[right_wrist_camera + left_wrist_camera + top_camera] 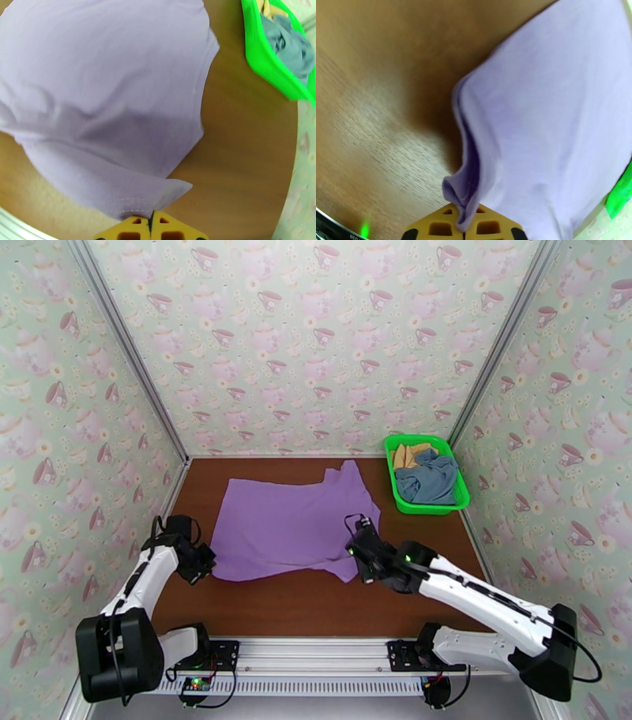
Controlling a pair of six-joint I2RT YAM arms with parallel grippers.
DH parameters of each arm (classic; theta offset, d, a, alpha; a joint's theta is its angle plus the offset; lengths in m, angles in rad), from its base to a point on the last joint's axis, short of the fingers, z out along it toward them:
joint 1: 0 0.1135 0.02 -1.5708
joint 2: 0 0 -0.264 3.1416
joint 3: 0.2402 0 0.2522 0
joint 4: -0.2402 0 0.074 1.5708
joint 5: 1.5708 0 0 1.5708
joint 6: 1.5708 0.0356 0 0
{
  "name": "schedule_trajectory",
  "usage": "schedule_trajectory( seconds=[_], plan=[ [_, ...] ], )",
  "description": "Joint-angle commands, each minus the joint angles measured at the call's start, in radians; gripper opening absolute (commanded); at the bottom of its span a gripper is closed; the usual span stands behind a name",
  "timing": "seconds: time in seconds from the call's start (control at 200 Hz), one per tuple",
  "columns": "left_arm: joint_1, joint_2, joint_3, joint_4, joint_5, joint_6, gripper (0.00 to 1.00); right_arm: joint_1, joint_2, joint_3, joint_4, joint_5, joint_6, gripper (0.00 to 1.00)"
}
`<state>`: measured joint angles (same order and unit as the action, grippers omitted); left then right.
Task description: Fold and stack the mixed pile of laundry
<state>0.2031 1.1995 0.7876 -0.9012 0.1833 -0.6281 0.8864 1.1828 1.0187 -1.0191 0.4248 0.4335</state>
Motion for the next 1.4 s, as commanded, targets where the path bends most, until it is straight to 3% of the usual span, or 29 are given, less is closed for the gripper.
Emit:
schedule_trajectory(
  seconds=[0.0, 0.165, 0.431, 0.851, 0.987, 1.092, 1.192, 1.392],
  plan=[
    [-0.005, -0.016, 0.097, -0.062, 0.029, -0.008, 0.00, -0.051, 0.067, 0.049, 0.090, -0.052, -0.157, 0.00],
    [-0.005, 0.059, 0.203, -0.081, 0.007, 0.001, 0.00, -0.110, 0.179, 0.093, 0.147, -0.080, -0.231, 0.00],
    [-0.004, 0.324, 0.345, -0.021, 0.009, 0.018, 0.00, -0.199, 0.368, 0.180, 0.216, -0.106, -0.298, 0.00],
    [-0.011, 0.609, 0.540, -0.002, 0.045, 0.019, 0.00, -0.299, 0.577, 0.297, 0.286, -0.091, -0.289, 0.00],
    [-0.016, 0.637, 0.577, -0.014, 0.039, 0.022, 0.40, -0.318, 0.628, 0.329, 0.294, -0.094, -0.286, 0.00],
    [-0.018, 0.654, 0.587, -0.013, 0.038, 0.024, 0.57, -0.329, 0.660, 0.352, 0.294, -0.095, -0.280, 0.00],
    [-0.019, 0.664, 0.588, -0.009, 0.041, 0.027, 0.66, -0.338, 0.692, 0.376, 0.298, -0.095, -0.274, 0.00],
    [-0.038, 0.626, 0.558, -0.014, 0.004, 0.041, 0.65, -0.386, 0.788, 0.460, 0.276, -0.089, -0.212, 0.00]
  ],
)
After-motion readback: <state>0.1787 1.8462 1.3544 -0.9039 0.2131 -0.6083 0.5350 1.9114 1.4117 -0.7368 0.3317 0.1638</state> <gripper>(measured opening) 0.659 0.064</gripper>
